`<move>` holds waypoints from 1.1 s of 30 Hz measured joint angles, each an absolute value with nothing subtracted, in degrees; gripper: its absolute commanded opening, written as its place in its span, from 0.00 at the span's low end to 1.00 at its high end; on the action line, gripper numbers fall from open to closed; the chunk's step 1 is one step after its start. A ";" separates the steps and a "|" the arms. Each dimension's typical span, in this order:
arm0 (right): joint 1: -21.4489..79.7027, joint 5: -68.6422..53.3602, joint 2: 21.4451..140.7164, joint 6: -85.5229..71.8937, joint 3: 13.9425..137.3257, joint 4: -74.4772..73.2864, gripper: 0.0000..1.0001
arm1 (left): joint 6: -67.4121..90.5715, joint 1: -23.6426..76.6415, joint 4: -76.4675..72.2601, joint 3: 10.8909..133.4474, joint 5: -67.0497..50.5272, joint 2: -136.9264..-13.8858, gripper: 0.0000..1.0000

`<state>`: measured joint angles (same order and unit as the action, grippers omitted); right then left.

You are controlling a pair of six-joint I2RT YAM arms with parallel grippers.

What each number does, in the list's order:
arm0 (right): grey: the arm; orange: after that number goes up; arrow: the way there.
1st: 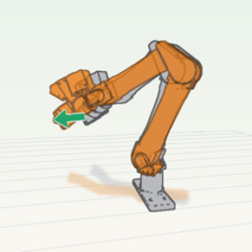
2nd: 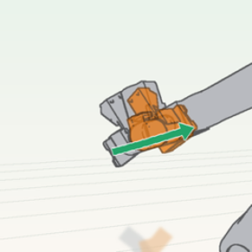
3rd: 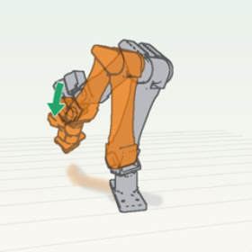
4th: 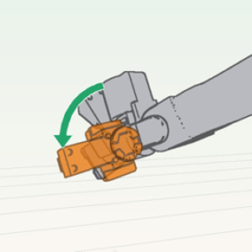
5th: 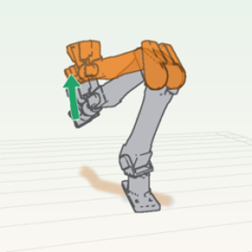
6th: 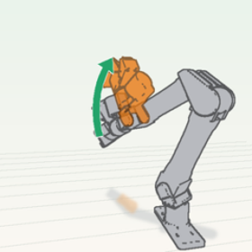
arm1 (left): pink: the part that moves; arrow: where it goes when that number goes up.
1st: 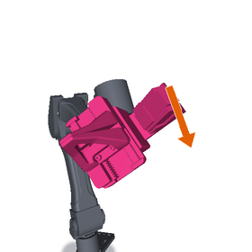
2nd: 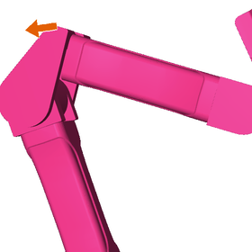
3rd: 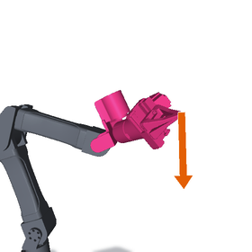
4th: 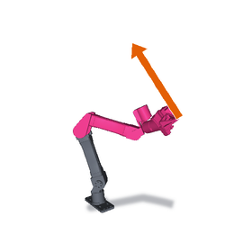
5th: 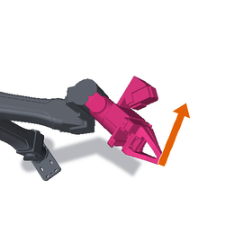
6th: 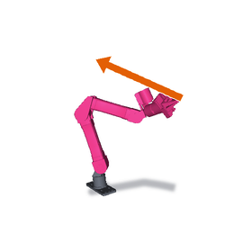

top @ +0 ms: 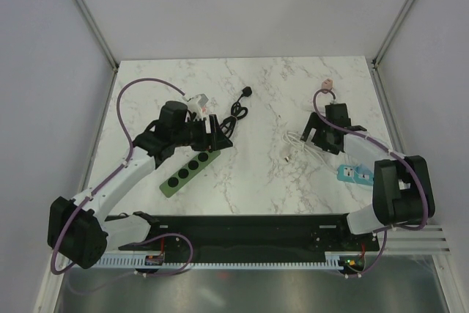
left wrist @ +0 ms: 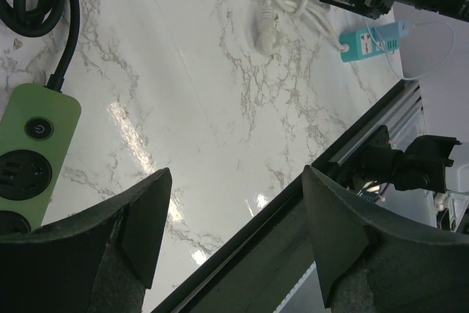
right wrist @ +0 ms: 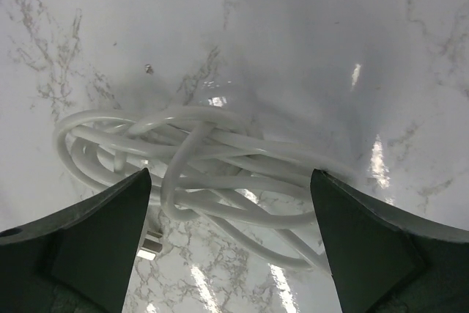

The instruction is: Pull the plug off the socket

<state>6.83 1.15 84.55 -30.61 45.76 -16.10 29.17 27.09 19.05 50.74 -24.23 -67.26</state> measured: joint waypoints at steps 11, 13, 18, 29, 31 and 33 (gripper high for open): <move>18.41 -3.97 85.36 -32.84 43.16 -9.28 0.94 | 29.19 27.46 18.65 50.74 -24.27 -67.42 0.79; 23.20 -4.40 85.56 -34.98 43.07 -8.03 0.94 | 29.19 27.46 18.59 50.81 -24.25 -67.81 0.79; 33.54 -5.43 86.80 -41.23 43.05 -4.14 0.94 | 29.19 27.46 18.57 50.89 -24.08 -68.23 0.79; 44.31 -6.90 91.09 -48.21 47.24 -1.04 0.96 | 29.21 27.46 18.59 51.42 -21.67 -67.77 0.77; 44.34 -6.57 90.96 -47.55 48.69 -3.01 0.97 | 29.21 27.46 18.57 51.42 -20.93 -67.18 0.77; 44.12 -4.36 90.08 -45.67 51.03 -7.11 0.98 | 29.23 27.46 18.55 51.48 -20.25 -66.57 0.77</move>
<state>44.12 -4.36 90.08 -45.67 51.03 -7.11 29.23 27.46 18.55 51.48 -20.25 -66.57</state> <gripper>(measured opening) 0.973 0.774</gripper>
